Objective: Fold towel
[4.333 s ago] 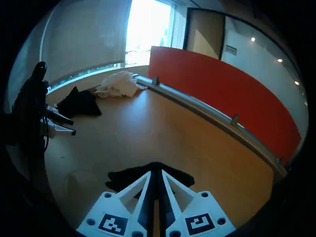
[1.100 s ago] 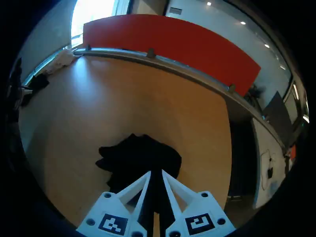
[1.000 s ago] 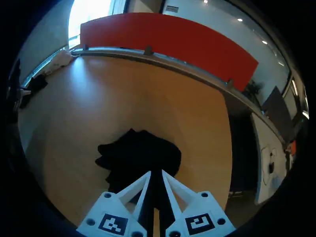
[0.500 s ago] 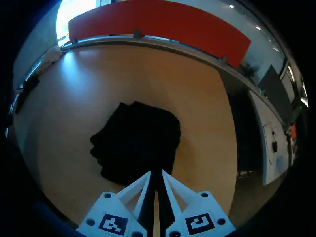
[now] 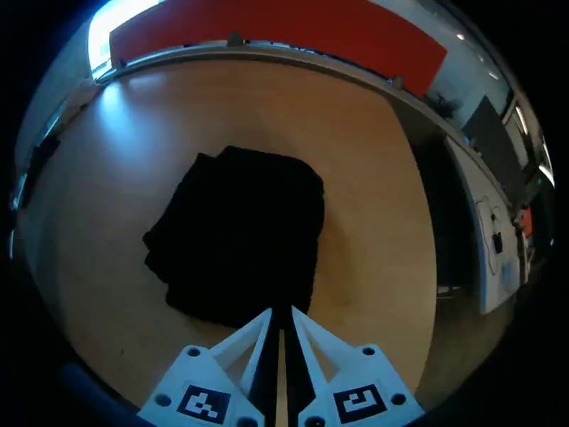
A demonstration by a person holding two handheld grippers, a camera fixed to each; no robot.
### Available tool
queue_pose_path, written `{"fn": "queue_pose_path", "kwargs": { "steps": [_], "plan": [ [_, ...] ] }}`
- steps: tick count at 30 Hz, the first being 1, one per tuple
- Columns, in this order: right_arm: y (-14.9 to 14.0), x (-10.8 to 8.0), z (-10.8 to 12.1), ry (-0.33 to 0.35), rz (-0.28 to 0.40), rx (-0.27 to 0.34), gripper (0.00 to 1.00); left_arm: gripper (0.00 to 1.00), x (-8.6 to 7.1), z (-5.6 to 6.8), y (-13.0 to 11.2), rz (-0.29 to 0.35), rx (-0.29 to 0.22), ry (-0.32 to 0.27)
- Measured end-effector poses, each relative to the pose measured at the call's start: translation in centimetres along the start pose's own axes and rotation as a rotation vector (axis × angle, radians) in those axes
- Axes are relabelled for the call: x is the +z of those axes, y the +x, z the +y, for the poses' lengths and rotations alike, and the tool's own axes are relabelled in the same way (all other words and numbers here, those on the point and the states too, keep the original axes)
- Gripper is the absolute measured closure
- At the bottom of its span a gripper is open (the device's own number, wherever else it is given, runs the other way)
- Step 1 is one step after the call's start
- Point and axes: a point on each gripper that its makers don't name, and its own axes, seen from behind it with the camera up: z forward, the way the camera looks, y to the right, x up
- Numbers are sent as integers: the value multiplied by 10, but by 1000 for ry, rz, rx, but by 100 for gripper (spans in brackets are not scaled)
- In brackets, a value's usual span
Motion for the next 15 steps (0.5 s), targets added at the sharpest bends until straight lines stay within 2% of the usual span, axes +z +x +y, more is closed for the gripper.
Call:
{"fn": "queue_pose_path", "kwargs": {
  "steps": [15],
  "plan": [
    [-13, 17, -1, -25, -52, 23, 95, 7, 1, 0, -3, -7, 1, 3]
  ]
}}
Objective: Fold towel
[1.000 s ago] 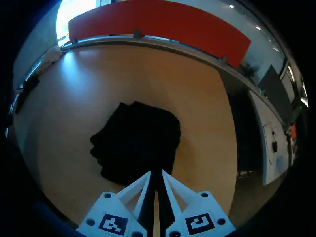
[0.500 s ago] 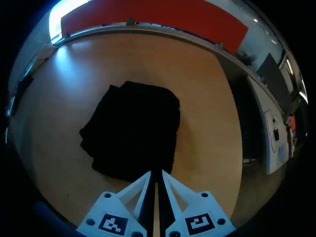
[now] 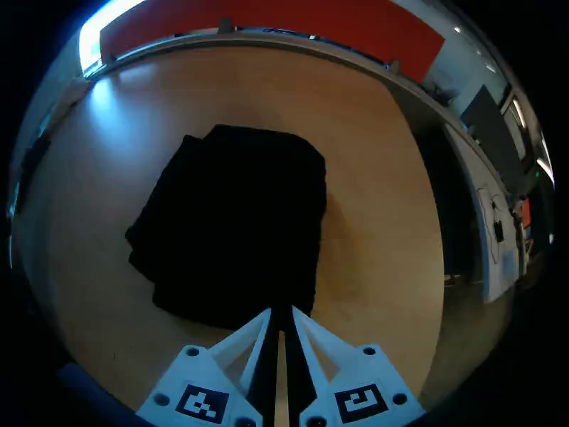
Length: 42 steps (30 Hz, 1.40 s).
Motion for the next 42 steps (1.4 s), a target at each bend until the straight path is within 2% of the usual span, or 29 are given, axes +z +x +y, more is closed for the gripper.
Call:
{"fn": "queue_pose_path", "kwargs": {
  "steps": [14, 23, 29, 32, 34, 36, 42],
  "plan": [
    [-2, 8, 3, -23, -14, 11, 92, 7, -1, -2, -3, -4, 0, 4],
    [-2, 4, 4, -37, 0, 17, 82, 6, -1, -5, -2, -2, -3, 5],
    [-1, -4, 8, -64, 18, 23, 56, 7, -1, -9, -1, 2, -8, 5],
    [-2, -10, 8, -66, 27, 30, 38, 7, -2, -10, -1, 3, -11, 4],
    [-1, -13, 7, -65, 35, 37, 22, 7, -2, -11, -1, 4, -12, 3],
    [0, -17, 6, -66, 43, 43, 14, 7, -2, -12, -1, 5, -13, 1],
    [5, -27, 5, -82, 70, 49, 7, 6, -2, -11, 0, 10, -12, -6]
  ]
}}
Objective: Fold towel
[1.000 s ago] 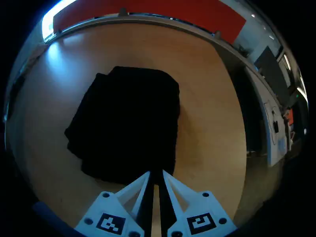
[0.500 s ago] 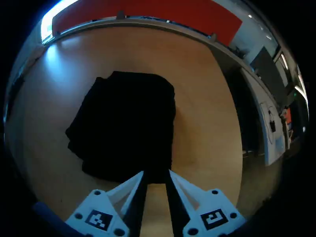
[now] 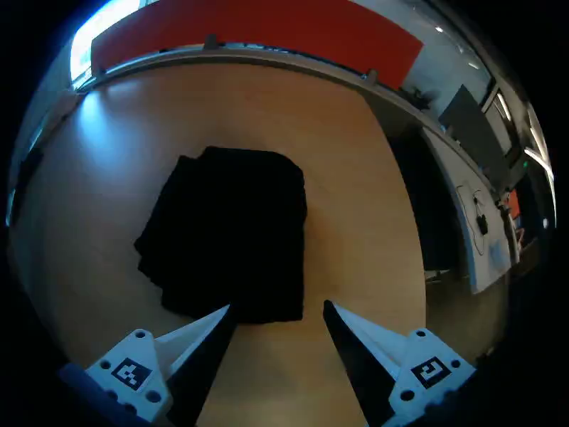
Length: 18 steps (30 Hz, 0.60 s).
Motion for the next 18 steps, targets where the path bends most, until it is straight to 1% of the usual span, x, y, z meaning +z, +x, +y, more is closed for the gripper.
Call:
{"fn": "queue_pose_path", "kwargs": {
  "steps": [3, 11, 14, 18],
  "plan": [
    [4, -6, -3, -2, 18, 2, 0, 7, 0, 1, 1, 4, 0, -5],
    [16, -20, -10, -4, 72, 15, 0, 7, 0, 1, 7, 19, 1, -14],
    [26, -27, -15, -3, 110, 21, 0, 7, 0, 0, 9, 25, 4, -14],
    [43, -39, -22, -4, 177, 37, 0, 7, 0, -1, 13, 37, 5, -13]
  ]
}}
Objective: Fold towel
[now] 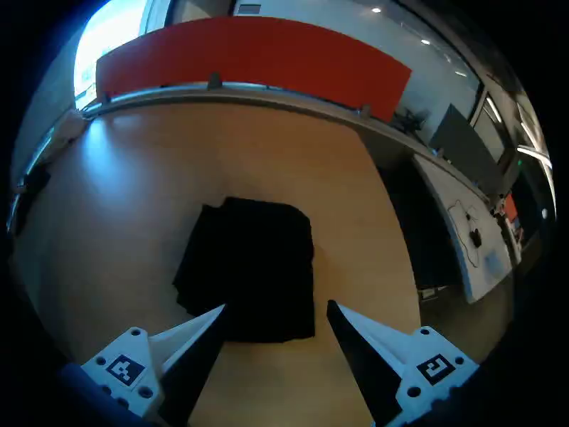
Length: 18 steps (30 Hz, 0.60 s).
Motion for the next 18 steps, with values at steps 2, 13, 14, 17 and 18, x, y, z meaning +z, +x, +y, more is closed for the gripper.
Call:
{"fn": "queue_pose_path", "kwargs": {
  "steps": [2, 13, 14, 17, 18],
  "plan": [
    [10, -4, -4, 0, 35, 11, 0, 7, 0, 0, 2, 7, -2, 0],
    [63, -28, -19, 1, 230, 79, 0, 7, -1, -2, 15, 60, -1, 8],
    [67, -29, -20, 1, 245, 84, 0, 7, -1, -2, 16, 65, -2, 9],
    [80, -34, -24, 1, 291, 88, 0, 7, -1, -2, 22, 87, -7, 9],
    [84, -36, -25, 0, 307, 88, 0, 7, -2, -2, 24, 96, -10, 10]
  ]
}}
